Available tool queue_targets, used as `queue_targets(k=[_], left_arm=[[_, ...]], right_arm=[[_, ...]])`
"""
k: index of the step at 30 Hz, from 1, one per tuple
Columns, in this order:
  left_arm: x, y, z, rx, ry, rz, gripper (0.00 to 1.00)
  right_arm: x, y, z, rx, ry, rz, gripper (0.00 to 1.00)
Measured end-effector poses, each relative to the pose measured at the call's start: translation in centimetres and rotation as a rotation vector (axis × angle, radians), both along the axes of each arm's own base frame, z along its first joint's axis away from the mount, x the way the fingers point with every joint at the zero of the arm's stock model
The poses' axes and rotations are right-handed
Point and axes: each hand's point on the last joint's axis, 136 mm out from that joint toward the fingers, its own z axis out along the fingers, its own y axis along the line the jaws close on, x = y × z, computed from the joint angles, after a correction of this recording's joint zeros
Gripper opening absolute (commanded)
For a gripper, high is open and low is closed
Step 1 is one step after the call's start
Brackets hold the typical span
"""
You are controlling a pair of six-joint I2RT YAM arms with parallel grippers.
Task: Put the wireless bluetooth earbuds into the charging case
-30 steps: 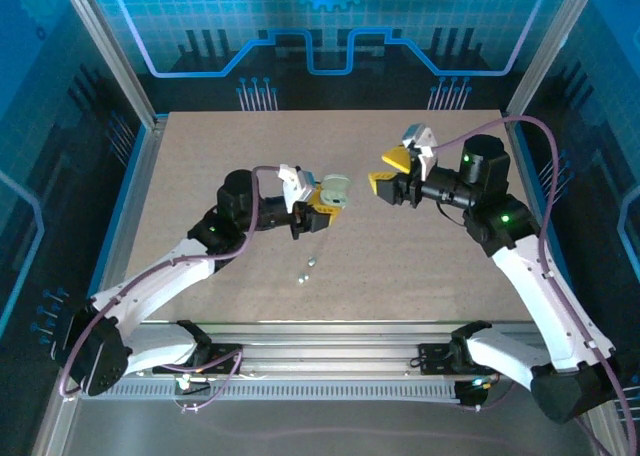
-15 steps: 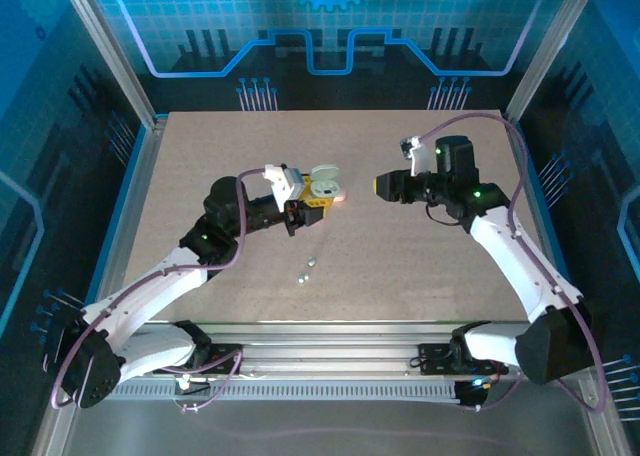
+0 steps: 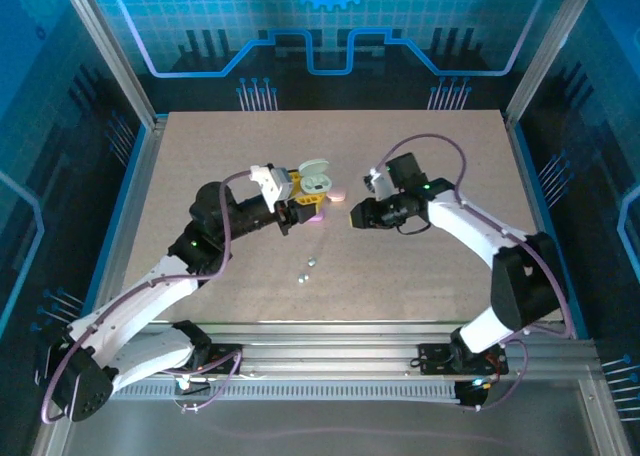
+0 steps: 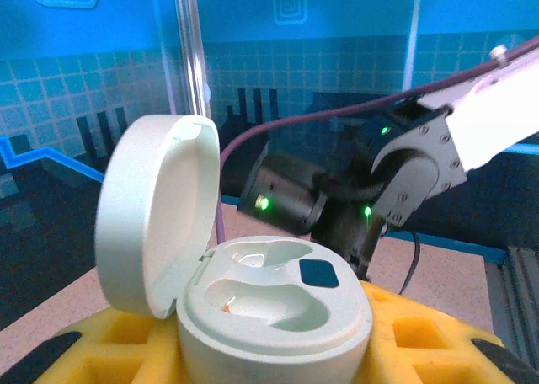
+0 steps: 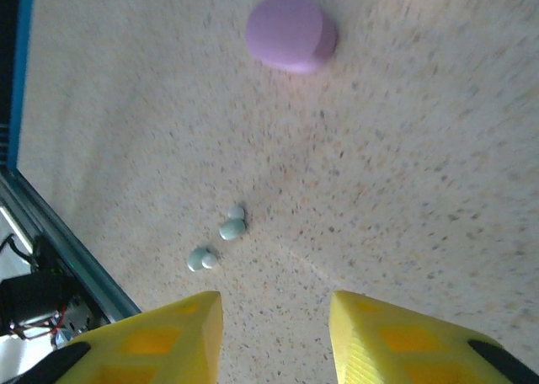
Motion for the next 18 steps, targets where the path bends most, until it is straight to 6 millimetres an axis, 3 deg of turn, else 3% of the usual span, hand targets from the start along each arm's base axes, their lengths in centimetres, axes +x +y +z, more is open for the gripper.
queue_targets(k=[12,18], left_arm=[[-1.2,1.7,2.2,-0.026,-0.072,0.051,0.34],[-1.7,2.1,2.7,-0.030,-0.088,0.060,0.35]], right_arm=[[-2.6,8.1,-5.6,-0.083,0.161,0.142,0.40],[-3.8,9.5,-7.5,-0.155,0.198,0.152,0.48]])
